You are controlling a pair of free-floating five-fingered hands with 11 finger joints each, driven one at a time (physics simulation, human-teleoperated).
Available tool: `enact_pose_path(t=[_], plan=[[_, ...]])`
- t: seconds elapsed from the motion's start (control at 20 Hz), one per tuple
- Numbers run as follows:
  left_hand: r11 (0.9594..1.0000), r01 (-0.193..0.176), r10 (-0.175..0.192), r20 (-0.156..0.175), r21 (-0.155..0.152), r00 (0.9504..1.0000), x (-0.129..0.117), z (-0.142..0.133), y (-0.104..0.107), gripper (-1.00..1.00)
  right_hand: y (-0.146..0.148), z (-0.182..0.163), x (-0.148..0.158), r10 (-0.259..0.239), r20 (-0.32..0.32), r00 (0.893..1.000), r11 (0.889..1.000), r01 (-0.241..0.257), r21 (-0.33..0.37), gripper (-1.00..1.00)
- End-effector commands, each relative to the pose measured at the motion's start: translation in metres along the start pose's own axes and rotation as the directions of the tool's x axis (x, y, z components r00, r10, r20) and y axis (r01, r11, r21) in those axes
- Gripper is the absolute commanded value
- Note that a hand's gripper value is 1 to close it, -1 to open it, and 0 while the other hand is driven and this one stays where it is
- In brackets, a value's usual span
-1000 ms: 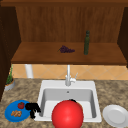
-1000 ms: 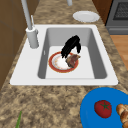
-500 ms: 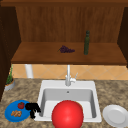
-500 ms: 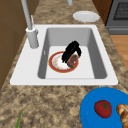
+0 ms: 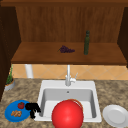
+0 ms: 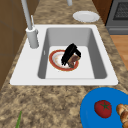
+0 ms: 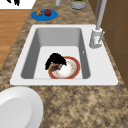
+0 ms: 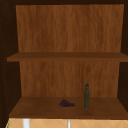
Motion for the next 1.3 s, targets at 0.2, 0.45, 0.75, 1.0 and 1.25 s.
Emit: enact_pose_path(t=[0.2,0.45,0.75,1.0,1.25], plan=[[1.0,0.0,0.0,0.0,0.0,1.0,0.0,0.0,0.0,0.0,0.011,-0.006,0.01,-0.02,-0.04,0.999,1.0,0.021,0.012,-1.0],[1.0,0.0,0.0,0.0,0.0,1.0,0.0,0.0,0.0,0.0,0.007,-0.023,0.01,-0.03,-0.06,0.998,0.998,0.032,0.044,-1.0],[1.0,0.0,0.0,0.0,0.0,1.0,0.0,0.0,0.0,0.0,-0.006,-0.036,0.01,-0.021,-0.068,0.998,0.993,0.029,0.116,1.0],[1.0,0.0,0.0,0.0,0.0,1.0,0.0,0.0,0.0,0.0,-0.014,-0.038,0.007,-0.029,-0.079,0.996,0.995,0.036,0.098,1.0],[1.0,0.0,0.0,0.0,0.0,1.0,0.0,0.0,0.0,0.0,-0.028,-0.013,0.011,-0.026,-0.068,0.997,0.997,0.03,0.064,1.0]])
